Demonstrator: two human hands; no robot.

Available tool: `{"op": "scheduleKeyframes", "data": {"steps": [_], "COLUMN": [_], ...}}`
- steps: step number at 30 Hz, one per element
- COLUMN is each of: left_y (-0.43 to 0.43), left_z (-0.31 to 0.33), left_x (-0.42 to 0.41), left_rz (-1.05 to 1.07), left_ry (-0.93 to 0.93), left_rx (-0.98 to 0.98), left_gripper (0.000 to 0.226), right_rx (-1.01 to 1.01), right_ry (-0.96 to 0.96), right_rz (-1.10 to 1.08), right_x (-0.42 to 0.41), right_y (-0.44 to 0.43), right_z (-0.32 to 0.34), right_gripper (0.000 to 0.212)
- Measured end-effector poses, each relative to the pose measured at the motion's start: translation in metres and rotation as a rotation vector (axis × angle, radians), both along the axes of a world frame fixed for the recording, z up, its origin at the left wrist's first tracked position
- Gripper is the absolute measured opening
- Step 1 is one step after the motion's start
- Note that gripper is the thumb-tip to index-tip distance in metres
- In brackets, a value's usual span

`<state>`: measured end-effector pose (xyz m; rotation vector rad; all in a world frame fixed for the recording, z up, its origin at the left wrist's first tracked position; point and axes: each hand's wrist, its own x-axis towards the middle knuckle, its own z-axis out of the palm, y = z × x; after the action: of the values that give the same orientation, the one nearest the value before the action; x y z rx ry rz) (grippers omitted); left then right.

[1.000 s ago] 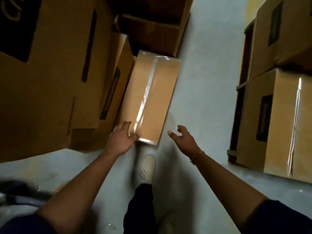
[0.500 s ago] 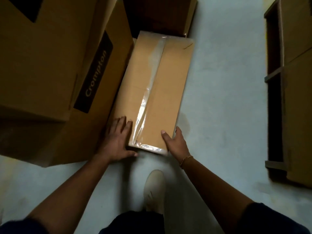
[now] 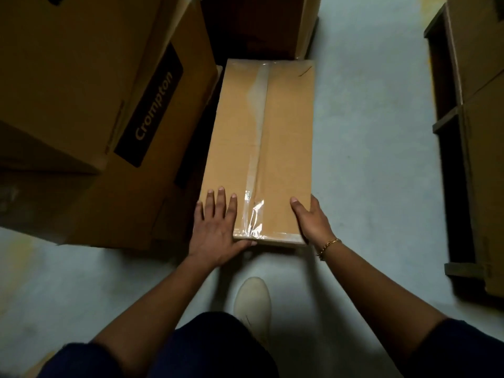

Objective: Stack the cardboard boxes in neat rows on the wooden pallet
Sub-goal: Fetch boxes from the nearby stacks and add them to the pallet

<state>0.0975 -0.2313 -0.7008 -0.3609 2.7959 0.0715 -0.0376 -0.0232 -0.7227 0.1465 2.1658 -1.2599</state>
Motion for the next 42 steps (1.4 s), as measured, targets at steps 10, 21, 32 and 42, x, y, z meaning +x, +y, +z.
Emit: {"op": "scheduleKeyframes", "data": {"steps": [10, 21, 32, 42], "left_y": [-0.031, -0.027, 0.03, 0.089], "left_z": [0.006, -0.007, 0.07, 0.298], "left_x": [-0.001, -0.023, -0.022, -0.056], "left_rz": [0.711, 1.074, 1.044, 0.809], "left_ry": [0.213, 0.164, 0.03, 0.079], "left_rx": [0.528, 1.119, 1.08, 1.13], "left_gripper": [0.109, 0.077, 0.08, 0.069], "right_rx": [-0.048, -0.18, -0.13, -0.202], "right_ry": [-0.083, -0.174, -0.188, -0.232], "right_rz": [0.03, -0.138, -0.258, -0.411], "right_x": [-0.011, -0.001, 0.028, 0.039], "right_y": [0.03, 0.018, 0.088, 0.167], "right_z": [-0.008, -0.022, 0.056, 0.294], "right_gripper": [0.087, 0.114, 0.111, 0.109]}}
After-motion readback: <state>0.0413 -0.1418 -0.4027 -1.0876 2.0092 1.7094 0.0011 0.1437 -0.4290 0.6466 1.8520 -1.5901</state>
